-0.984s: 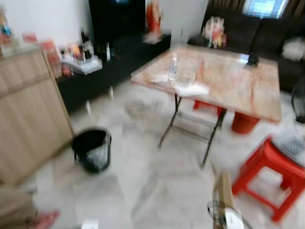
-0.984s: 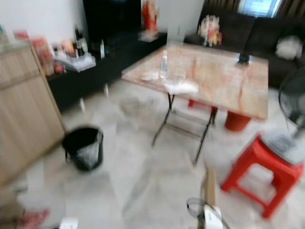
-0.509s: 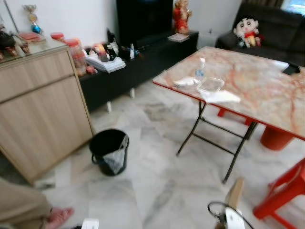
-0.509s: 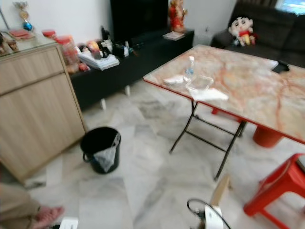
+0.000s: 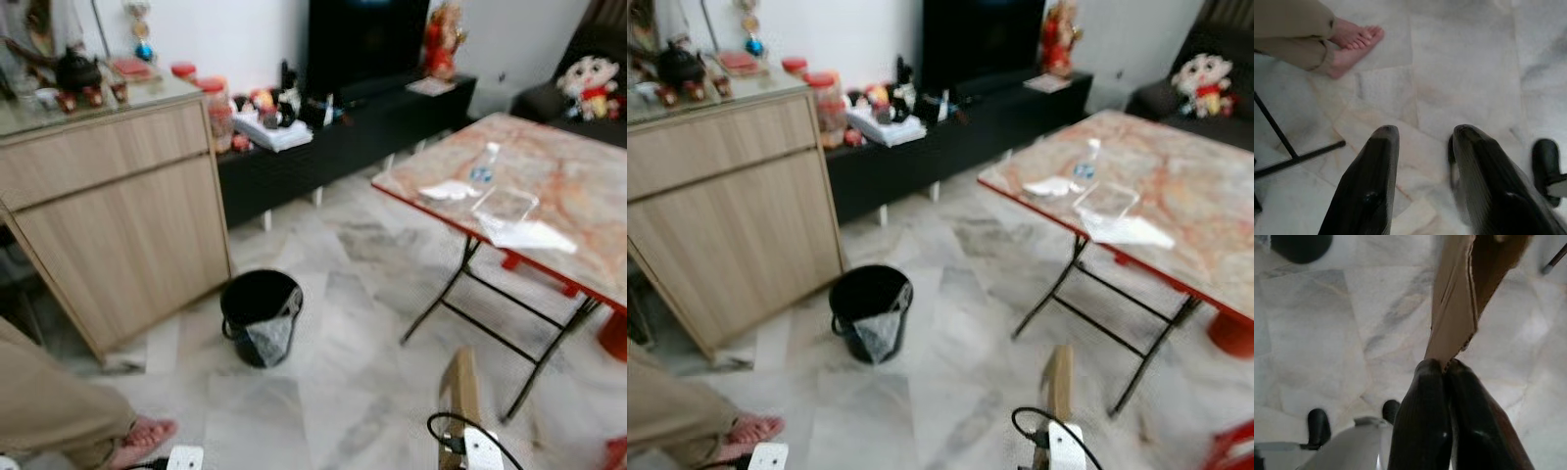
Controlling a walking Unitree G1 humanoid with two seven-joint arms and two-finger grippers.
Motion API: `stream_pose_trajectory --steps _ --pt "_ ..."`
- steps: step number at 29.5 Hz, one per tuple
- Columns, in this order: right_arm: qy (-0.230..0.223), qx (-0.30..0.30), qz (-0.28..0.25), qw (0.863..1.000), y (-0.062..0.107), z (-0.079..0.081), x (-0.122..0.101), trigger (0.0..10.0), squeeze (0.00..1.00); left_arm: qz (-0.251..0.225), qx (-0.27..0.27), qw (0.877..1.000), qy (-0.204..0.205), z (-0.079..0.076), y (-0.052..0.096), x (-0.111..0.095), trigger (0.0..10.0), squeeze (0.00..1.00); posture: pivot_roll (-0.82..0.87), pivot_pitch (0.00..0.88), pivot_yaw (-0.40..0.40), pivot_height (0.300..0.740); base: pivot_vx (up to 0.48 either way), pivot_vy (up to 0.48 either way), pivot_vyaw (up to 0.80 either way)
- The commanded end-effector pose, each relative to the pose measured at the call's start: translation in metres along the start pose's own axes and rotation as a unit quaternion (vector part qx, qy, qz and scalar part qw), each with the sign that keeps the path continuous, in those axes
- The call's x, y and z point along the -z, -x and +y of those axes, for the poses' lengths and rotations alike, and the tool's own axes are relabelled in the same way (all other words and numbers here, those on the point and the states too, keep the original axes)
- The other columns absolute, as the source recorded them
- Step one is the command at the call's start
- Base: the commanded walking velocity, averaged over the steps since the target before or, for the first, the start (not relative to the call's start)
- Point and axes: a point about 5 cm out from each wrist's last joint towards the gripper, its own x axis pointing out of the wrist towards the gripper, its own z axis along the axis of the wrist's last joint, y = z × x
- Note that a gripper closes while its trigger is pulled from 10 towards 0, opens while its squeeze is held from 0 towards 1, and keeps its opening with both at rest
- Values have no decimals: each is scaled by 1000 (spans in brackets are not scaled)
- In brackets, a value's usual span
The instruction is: Picking trash to rubbish bin
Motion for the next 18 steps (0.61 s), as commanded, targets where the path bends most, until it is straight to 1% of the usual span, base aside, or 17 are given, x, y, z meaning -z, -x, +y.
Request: stream_pose_trajectory --steps 1,11,16,18 --pt "-4 -2 -9 1000 -1 4 -7 10000 0 3 -8 1000 -3 6 0 1 10000 0 -31 28 -69 740 311 0 0" --pt "-15 2 -17 1000 -2 5 -12 10000 0 6 -10 1000 -3 7 0 2 10000 0 -28 39 -70 740 309 0 0" --pt "-31 6 -24 999 -2 5 -15 10000 0 6 -10 1000 0 7 0 2 10000 0 -26 43 -71 740 307 0 0" --pt "-28 5 -27 999 -3 5 -17 10000 0 6 -10 1000 0 7 0 2 10000 0 -29 46 -70 740 307 0 -625"
